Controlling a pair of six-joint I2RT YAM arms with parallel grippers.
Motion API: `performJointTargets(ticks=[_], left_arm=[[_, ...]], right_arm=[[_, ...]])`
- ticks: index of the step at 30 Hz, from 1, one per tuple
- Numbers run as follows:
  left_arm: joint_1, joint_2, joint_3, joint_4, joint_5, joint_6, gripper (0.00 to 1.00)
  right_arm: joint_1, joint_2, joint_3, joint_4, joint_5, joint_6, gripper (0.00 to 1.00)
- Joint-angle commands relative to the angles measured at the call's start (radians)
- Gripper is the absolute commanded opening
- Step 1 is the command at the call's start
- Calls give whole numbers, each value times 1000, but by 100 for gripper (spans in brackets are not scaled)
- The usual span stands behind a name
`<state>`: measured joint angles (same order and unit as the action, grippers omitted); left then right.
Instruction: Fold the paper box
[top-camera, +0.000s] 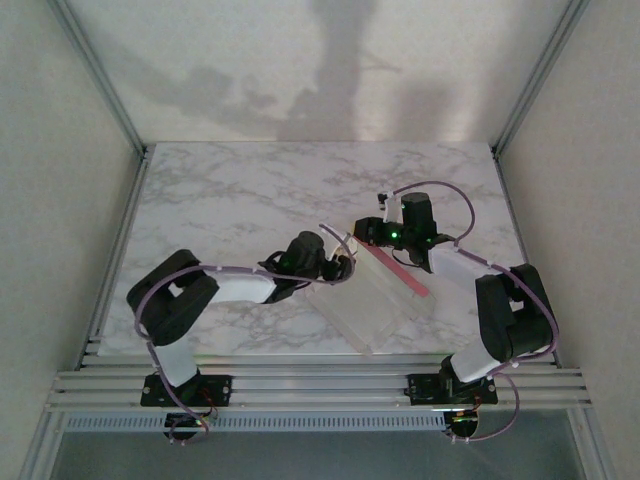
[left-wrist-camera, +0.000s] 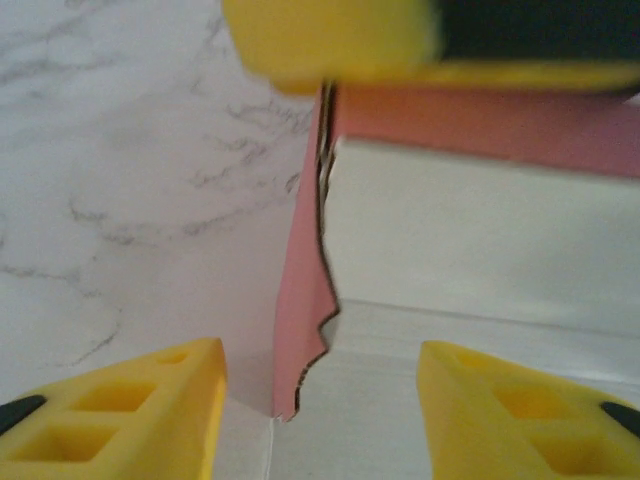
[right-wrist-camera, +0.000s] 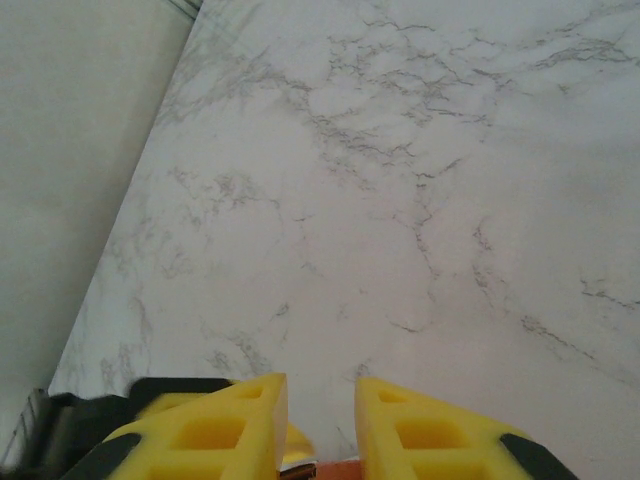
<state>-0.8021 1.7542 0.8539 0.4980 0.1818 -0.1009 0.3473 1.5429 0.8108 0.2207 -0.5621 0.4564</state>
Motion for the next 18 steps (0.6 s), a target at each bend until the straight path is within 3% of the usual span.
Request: performJointTargets(ticks=[1, 9, 13, 18], left_arm=[[18, -87, -15, -53, 106, -24, 58], [149, -202, -105, -90, 297, -73, 61], [188, -196, -109, -149, 287, -2, 61], [198, -100, -85, -110, 297, 36, 65]], right_arm=[[7, -1, -25, -70, 5, -5, 23], [7, 1, -11, -72, -7, 2, 23], [5, 2, -9, -68, -13, 11, 23], [7, 3, -7, -64, -17, 19, 23]])
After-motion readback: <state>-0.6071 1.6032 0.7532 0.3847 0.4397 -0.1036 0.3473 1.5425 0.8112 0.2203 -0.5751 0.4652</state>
